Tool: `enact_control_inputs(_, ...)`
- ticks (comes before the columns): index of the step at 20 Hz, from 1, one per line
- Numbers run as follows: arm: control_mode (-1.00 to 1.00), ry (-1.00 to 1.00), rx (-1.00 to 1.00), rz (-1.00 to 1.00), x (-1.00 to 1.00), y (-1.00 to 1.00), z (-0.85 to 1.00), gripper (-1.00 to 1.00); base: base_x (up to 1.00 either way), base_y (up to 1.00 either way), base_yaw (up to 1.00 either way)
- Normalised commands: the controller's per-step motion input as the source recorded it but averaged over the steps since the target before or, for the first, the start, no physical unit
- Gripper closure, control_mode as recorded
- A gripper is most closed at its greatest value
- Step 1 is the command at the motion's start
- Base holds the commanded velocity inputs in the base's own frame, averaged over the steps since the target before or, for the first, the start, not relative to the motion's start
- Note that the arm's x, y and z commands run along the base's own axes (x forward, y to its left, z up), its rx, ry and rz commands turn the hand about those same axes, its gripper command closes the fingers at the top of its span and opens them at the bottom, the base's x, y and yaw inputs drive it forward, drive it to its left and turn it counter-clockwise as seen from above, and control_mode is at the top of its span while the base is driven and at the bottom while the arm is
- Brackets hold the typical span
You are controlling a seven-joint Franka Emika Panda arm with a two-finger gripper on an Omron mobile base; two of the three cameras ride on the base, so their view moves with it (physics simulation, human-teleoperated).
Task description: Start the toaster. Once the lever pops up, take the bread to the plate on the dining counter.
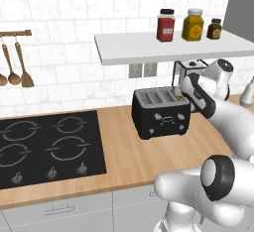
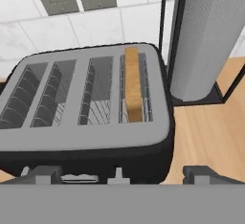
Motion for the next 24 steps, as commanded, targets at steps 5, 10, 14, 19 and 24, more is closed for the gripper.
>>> enact_control_inputs(5,-1.0,0.0,0.0,0.0,0.28,0.07,-0.11,-1.0,0.0,0.0,0.0)
enact_control_inputs(10,-1.0,0.0,0.0,0.0,0.38,0.0,-0.14,-1.0,0.0,0.0,0.0)
enact_control_inputs(14,-1.0,0.0,0.0,0.0,0.44,0.0,-0.02,-1.0,0.0,0.0,0.0)
enact_control_inputs(19,-1.0,0.01,0.0,0.0,0.32,0.0,-0.07,-1.0,0.0,0.0,0.0)
enact_control_inputs(24,-1.0,0.03,0.0,0.0,0.21,0.0,-0.15,-1.0,0.0,0.0,0.0)
